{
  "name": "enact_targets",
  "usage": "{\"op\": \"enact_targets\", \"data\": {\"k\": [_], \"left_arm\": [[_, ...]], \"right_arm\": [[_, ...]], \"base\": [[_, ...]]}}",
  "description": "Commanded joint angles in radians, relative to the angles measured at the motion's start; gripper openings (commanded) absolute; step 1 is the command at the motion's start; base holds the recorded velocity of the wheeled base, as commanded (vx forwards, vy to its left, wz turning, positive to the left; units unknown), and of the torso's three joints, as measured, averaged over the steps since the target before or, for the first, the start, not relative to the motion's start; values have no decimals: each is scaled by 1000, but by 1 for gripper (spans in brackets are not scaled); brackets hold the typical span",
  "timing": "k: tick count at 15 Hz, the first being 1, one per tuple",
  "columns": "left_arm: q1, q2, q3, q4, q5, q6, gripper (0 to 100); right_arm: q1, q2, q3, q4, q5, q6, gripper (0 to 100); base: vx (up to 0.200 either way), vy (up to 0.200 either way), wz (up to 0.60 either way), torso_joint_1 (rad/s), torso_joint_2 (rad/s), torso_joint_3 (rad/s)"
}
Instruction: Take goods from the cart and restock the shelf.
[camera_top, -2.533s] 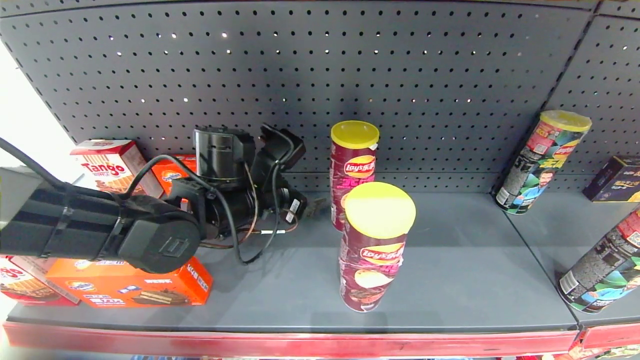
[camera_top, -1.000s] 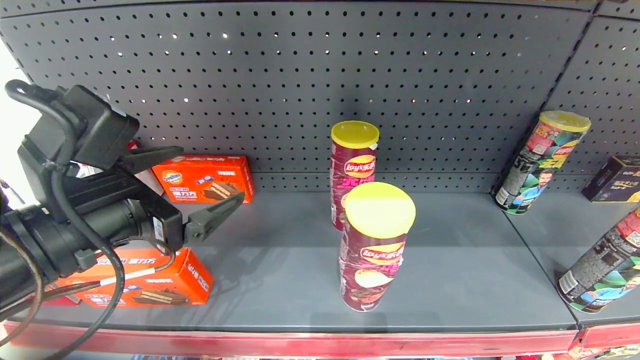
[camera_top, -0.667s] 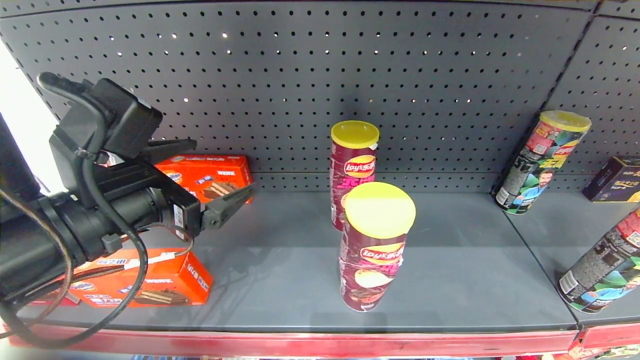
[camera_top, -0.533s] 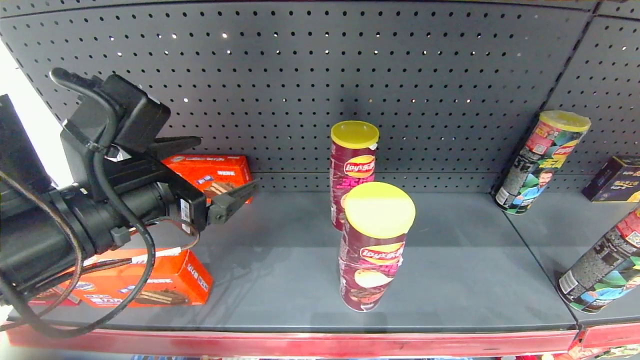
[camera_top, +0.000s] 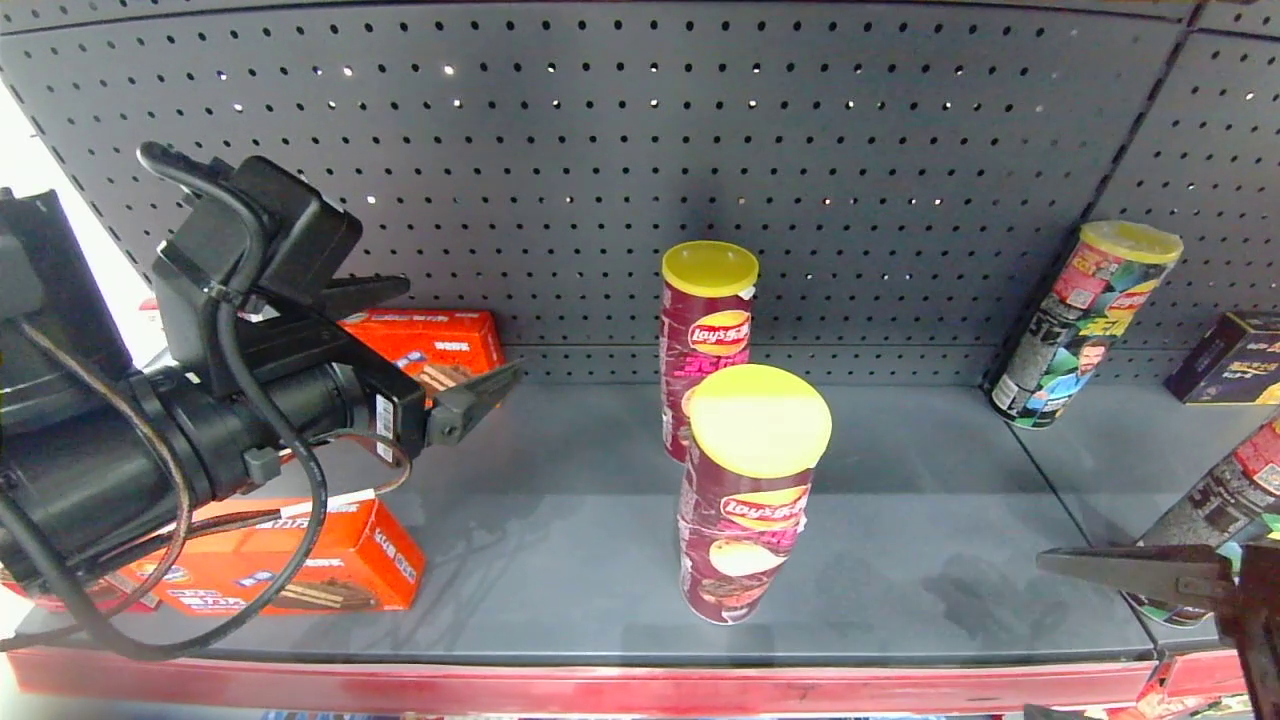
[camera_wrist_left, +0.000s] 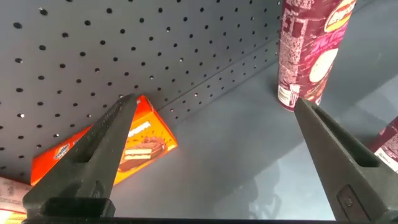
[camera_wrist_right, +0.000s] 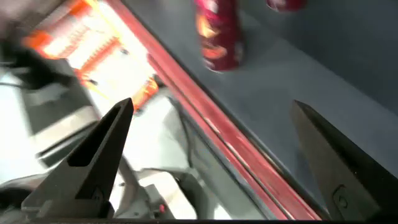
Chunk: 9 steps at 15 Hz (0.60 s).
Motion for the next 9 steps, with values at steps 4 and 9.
{"op": "enact_targets", "data": {"k": [4, 9], "left_arm": [[28, 9, -12, -2, -1, 2, 100], [48, 24, -33, -9, -1, 9, 100]], "right_arm": [[18, 170, -11, -108, -181, 12, 100], [19, 305, -20, -225, -308, 41, 100]], "base": [[0, 0, 0, 0, 0, 0], [0, 0, 0, 0, 0, 0]]}}
